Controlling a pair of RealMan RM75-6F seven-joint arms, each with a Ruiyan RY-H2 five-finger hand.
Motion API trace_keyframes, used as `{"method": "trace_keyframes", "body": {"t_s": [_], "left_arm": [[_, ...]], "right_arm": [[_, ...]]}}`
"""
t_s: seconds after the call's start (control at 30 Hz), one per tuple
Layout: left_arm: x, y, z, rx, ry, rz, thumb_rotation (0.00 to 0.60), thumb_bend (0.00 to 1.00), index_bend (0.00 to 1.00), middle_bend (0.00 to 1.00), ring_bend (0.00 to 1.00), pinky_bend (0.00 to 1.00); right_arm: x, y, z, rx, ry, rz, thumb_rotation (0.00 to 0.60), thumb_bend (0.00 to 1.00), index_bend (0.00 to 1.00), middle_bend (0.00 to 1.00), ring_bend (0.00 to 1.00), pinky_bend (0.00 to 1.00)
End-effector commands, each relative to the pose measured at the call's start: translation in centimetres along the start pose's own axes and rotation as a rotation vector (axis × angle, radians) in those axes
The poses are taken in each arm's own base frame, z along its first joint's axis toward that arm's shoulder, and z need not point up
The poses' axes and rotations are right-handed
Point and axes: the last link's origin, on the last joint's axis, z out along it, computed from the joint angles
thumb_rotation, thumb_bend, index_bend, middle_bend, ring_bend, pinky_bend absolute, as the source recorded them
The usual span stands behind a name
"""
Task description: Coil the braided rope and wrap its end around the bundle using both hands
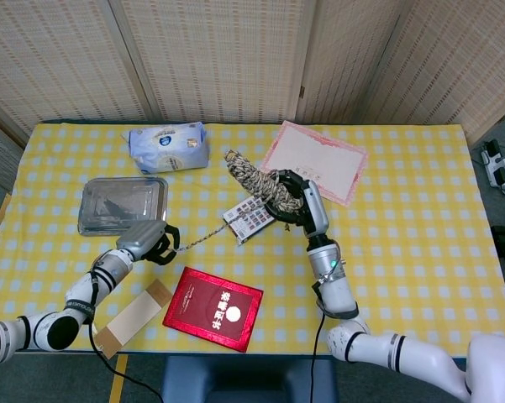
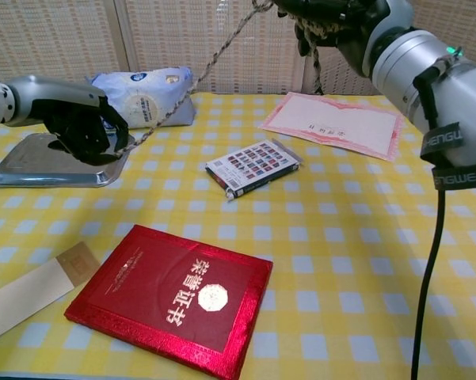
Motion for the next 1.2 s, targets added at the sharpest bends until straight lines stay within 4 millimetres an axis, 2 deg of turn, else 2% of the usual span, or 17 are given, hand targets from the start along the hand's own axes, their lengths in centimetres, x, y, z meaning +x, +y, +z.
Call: {"method": "trace_keyframes", "body": {"t_s": [0.03, 0.3, 0.57, 0.77, 1.0, 1.2], "left_arm": [[-0.9, -0.9, 1.1, 0.055, -0.013, 0.031, 0.6, 0.58, 0.69, 0.92, 0.81, 0.88], [-0.9, -1.7, 3.0, 0.147, 0.031, 0.069, 0.6, 0.58, 0.69, 0.92, 0.81, 0.88], [0.3, -0.2, 3.2, 0.127, 0.094, 0.038, 0.6, 0.58, 0.69, 0.92, 0.81, 0.88], [2.2, 2.0, 2.5, 0.039, 0.176, -0.026, 0.6, 0.58, 0.69, 0.92, 0.81, 0.88], [4.9, 4.2, 0.7, -0.076, 0.289, -0.063, 0.6, 0.58, 0.69, 0.92, 0.81, 0.88], [6.4, 5.9, -1.0, -0.164, 0.357, -0.08, 0.6, 0.58, 0.69, 0.92, 0.81, 0.88]], "right_arm": [[0.5, -0.3, -0.8, -0.032, -0.043, 0.053, 0.6, 0.71, 0.82, 0.63, 0.71, 0.71], [1.3, -1.1, -2.7, -0.094, -0.19, 0.124, 0.6, 0.71, 0.83, 0.64, 0.72, 0.71], [1.7, -0.9, -4.2, -0.137, -0.333, 0.08, 0.6, 0.71, 0.83, 0.64, 0.72, 0.71], [1.2, 0.0, -4.7, -0.171, -0.419, -0.016, 0.6, 0.71, 0.83, 0.64, 0.72, 0.72], [0.3, 1.1, -4.9, -0.227, -0.462, -0.096, 0.6, 0.7, 0.84, 0.65, 0.72, 0.72], [-1.0, 1.9, -4.7, -0.265, -0.486, -0.149, 0.6, 0.71, 0.84, 0.65, 0.72, 0.72]]}}
